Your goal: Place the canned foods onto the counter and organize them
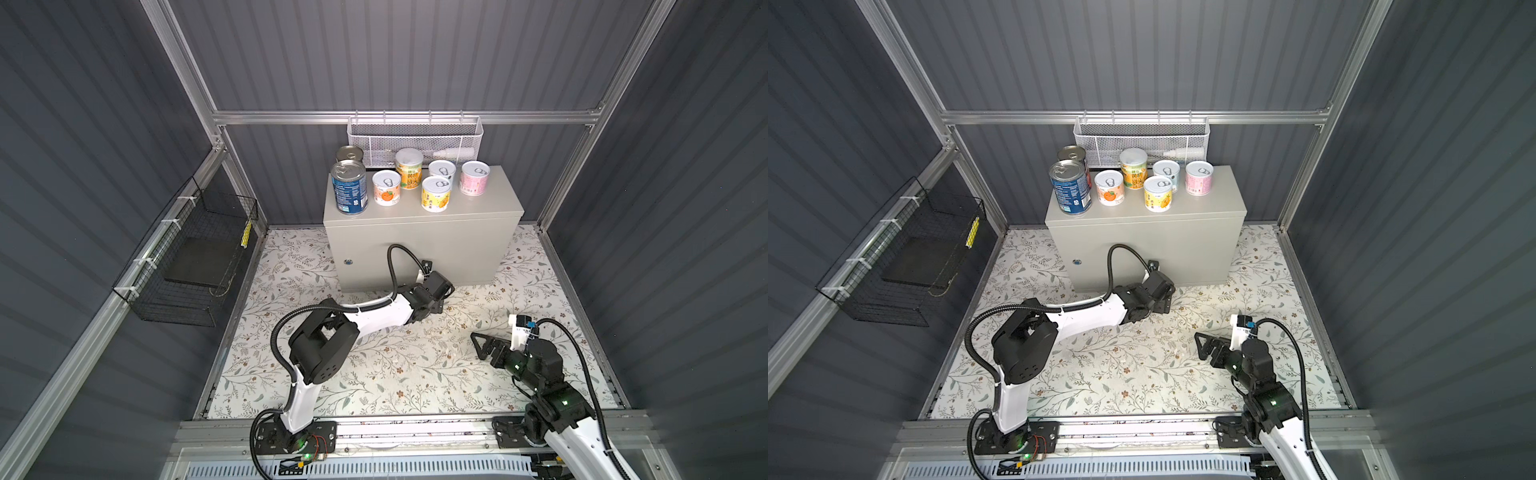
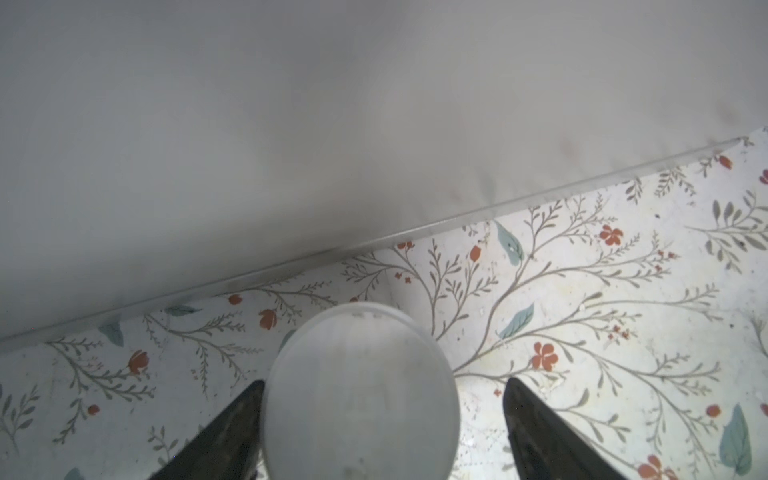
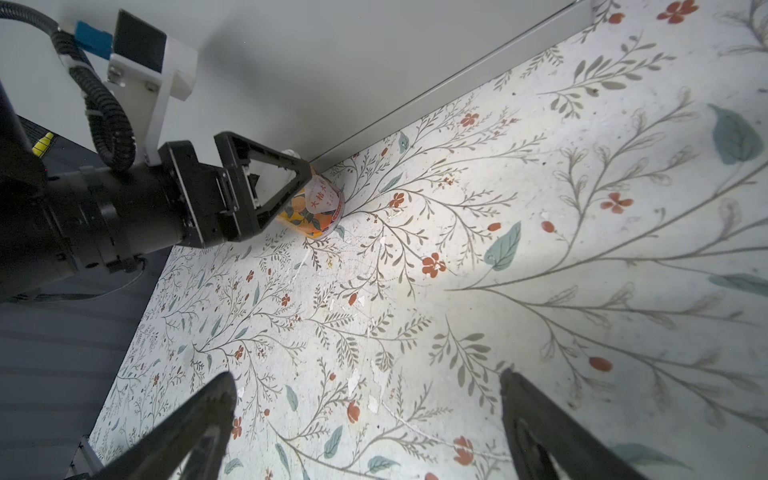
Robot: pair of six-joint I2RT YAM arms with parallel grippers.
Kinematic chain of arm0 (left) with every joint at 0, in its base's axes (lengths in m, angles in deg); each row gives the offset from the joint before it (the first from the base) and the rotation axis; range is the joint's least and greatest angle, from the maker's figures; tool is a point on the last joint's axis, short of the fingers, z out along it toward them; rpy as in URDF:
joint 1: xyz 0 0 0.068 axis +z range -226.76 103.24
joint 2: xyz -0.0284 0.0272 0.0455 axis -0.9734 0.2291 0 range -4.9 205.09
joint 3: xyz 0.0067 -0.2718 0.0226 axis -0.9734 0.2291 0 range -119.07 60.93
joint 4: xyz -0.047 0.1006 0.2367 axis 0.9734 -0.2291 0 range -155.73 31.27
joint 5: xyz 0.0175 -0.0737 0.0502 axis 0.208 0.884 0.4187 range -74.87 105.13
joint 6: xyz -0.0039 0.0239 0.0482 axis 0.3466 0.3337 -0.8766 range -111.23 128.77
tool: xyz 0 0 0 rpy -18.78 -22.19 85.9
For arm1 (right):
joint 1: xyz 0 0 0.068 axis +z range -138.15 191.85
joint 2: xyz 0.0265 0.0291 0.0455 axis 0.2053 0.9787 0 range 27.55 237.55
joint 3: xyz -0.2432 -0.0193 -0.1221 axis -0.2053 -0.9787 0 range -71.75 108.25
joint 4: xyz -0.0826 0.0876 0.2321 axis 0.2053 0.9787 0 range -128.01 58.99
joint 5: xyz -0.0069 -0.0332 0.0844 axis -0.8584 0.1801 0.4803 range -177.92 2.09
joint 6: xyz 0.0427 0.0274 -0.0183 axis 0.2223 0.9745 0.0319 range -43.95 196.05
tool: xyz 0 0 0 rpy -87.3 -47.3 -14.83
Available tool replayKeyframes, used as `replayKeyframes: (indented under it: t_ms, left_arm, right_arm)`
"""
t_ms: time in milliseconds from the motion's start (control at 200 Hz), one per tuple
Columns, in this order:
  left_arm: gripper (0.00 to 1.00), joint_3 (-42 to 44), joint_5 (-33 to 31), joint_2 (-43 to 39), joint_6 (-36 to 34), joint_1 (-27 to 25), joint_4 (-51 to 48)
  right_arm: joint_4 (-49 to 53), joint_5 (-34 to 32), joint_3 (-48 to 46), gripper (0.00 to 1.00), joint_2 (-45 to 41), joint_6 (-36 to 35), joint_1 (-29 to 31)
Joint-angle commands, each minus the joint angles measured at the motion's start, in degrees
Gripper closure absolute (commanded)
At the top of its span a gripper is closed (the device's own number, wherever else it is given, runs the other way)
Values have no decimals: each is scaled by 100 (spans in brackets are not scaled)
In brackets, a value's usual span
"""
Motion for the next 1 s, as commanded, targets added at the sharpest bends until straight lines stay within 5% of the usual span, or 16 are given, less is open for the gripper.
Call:
replayKeyframes:
  t_ms: [0, 445, 996]
  left_arm:
    - [12, -153, -238, 118, 91, -3, -30]
    - [30, -618, -427, 512, -199, -21, -492]
    - [40, -685, -291, 577, -426, -66, -737]
  right_arm:
    - [42, -23, 62, 1, -59, 3, 15]
    - [54, -74, 62, 1, -63, 20, 12]
    - [114, 49, 37, 1, -92, 86, 13]
